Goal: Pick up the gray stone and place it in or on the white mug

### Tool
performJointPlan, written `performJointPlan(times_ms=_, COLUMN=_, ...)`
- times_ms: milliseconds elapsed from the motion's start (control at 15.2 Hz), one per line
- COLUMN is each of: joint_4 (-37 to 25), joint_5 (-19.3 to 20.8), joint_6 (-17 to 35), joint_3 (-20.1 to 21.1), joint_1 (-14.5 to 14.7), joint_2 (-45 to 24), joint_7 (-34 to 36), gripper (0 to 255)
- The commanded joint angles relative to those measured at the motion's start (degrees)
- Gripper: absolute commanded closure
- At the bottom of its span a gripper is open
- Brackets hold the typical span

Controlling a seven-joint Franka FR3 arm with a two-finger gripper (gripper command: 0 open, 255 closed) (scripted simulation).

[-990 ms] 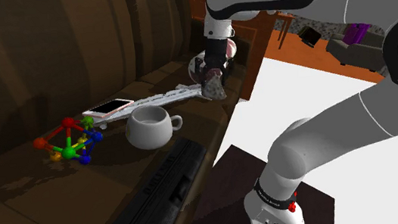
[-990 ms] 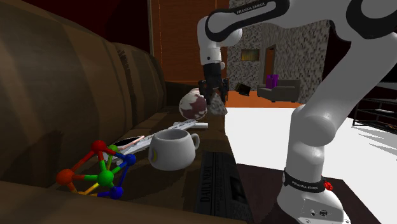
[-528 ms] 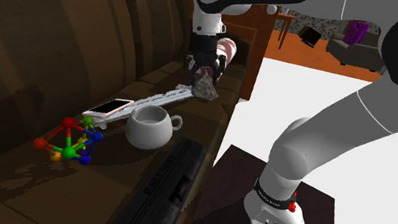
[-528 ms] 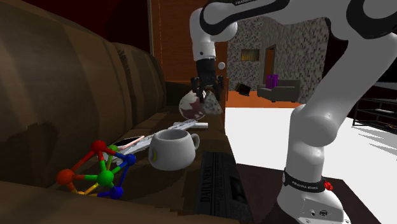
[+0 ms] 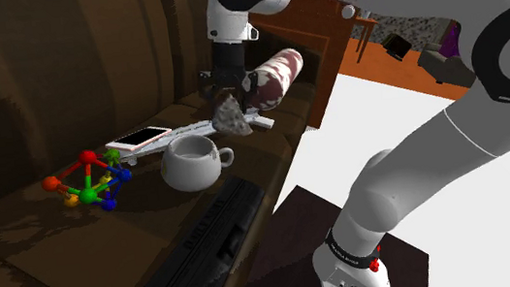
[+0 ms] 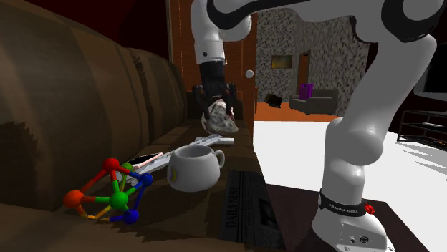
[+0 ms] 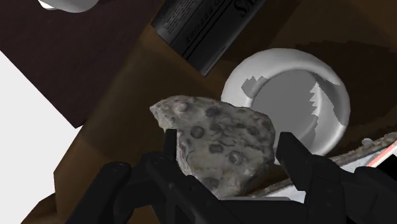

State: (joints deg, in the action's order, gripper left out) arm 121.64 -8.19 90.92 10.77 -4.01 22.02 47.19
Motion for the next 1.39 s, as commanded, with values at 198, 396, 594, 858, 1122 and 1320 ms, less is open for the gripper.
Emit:
performJointPlan(times_ms=198, joint_4=-5.28, joint_5=-1.45, joint_6=1.16, joint_3=4.78, joint_1=2.2, joint_2=-5.63, joint_7=6.93, gripper=255)
performJointPlan(times_ms=396, joint_4=-6.27, joint_5=-1.63, joint_6=2.92, joint_3=6.56, joint_1=3.03, joint_2=-8.1, joint_7=9.4, gripper=255)
performJointPlan(times_ms=594, joint_4=-4.03, joint_5=-1.71, joint_6=5.21, joint_3=6.7, joint_1=3.09, joint_2=-8.16, joint_7=9.19, gripper=255)
performJointPlan(times_ms=858, joint_4=-1.21, joint_5=-1.78, joint_6=8.28, joint_3=6.88, joint_1=3.19, joint_2=-8.43, joint_7=8.95, gripper=255)
performJointPlan(times_ms=1122, joint_4=1.42, joint_5=-1.84, joint_6=11.37, joint_3=7.1, joint_1=3.27, joint_2=-8.91, joint_7=8.74, gripper=255)
performJointPlan(times_ms=1320, joint_4=2.33, joint_5=-1.86, joint_6=12.49, joint_3=7.21, joint_1=3.27, joint_2=-9.13, joint_7=8.67, gripper=255)
